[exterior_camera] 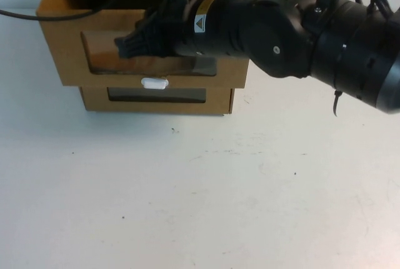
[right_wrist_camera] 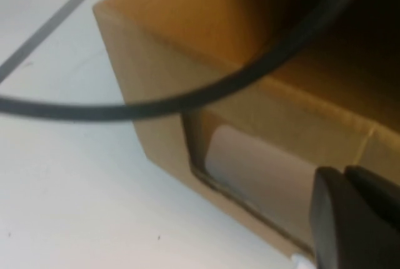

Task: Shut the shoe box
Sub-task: Close the shoe box with your right arm

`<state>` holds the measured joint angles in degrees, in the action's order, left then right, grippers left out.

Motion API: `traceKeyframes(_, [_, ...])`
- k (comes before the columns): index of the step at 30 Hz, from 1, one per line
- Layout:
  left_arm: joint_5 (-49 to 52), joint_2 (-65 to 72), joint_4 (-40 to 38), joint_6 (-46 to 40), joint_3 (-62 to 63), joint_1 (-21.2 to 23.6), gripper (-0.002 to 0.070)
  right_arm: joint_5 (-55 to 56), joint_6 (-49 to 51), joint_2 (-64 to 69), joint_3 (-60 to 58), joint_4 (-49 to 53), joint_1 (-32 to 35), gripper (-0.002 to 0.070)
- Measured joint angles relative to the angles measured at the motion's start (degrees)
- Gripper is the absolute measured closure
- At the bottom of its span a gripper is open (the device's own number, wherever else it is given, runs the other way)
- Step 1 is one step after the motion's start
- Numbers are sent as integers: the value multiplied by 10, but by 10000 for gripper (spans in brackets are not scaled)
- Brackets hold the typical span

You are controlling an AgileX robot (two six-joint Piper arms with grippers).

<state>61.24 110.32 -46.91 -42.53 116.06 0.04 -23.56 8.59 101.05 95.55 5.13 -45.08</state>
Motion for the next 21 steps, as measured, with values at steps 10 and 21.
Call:
traceKeyframes(10, [1,0,0,0,0,0,680,43,-5,25,6,-9,30,688])
traceKeyframes(21, [2,0,0,0,0,0,680,75,-5,73,53,-9,44,688])
